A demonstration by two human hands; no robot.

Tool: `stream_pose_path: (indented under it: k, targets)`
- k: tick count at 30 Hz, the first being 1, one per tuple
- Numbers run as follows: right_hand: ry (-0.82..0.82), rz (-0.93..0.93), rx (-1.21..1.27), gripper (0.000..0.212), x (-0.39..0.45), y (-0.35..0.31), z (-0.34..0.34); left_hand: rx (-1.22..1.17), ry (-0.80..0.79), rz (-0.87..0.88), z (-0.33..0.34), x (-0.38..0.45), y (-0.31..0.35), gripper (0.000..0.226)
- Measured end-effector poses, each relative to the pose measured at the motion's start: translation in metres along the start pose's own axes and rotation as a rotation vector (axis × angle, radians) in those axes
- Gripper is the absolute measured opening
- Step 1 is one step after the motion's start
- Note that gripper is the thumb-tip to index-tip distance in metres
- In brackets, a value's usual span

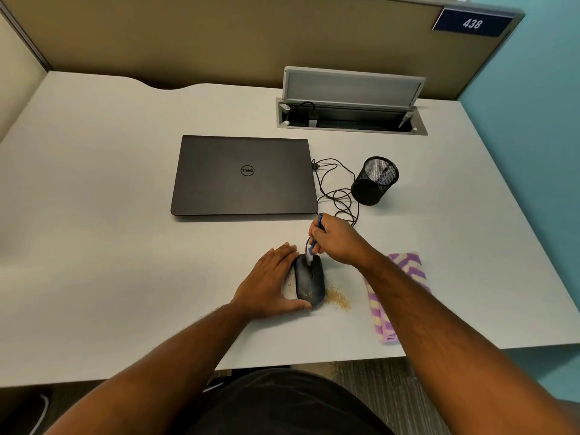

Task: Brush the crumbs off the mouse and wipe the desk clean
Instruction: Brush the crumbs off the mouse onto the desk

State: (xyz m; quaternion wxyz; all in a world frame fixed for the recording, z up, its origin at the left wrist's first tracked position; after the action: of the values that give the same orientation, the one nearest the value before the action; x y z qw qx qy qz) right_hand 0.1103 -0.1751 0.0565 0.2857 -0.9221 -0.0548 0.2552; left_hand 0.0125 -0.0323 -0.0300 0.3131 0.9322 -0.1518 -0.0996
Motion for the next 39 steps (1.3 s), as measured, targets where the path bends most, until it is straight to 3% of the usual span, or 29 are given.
stream_pose_path:
  k: [19, 23, 29, 34, 39]
  targets:
    - [0.083, -0.026, 0.140, 0.015, -0.008, 0.000, 0.005, 0.004, 0.001, 0.005, 0.000, 0.000, 0.000, 0.116]
    - [-0.086, -0.064, 0.143, 0.011, -0.015, -0.004, 0.020, 0.014, 0.034, 0.032, -0.001, -0.001, 0.001, 0.116]
    - [0.115, -0.123, -0.006, 0.014, -0.023, -0.005, 0.016, 0.017, 0.012, 0.014, 0.000, -0.001, 0.001, 0.117]
    - [-0.099, -0.137, 0.034, 0.011, -0.031, -0.001, 0.020, 0.019, 0.035, 0.035, -0.001, -0.001, 0.001, 0.116]
    - [0.050, -0.138, 0.040, 0.013, -0.033, 0.002, 0.009, 0.005, 0.004, 0.007, 0.000, -0.001, 0.000, 0.117]
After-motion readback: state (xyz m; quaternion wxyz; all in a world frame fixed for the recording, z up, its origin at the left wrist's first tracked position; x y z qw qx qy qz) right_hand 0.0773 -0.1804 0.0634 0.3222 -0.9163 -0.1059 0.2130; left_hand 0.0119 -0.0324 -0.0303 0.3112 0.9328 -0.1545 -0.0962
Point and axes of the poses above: each hand's wrist, its own x-axis towards the middle knuckle, its own z-axis out of the palm, y = z × x, the point moved 5 cm from there along x, towards the middle knuckle, and after that the axes turned 2 degrees about -x, right-handed, at the moved point
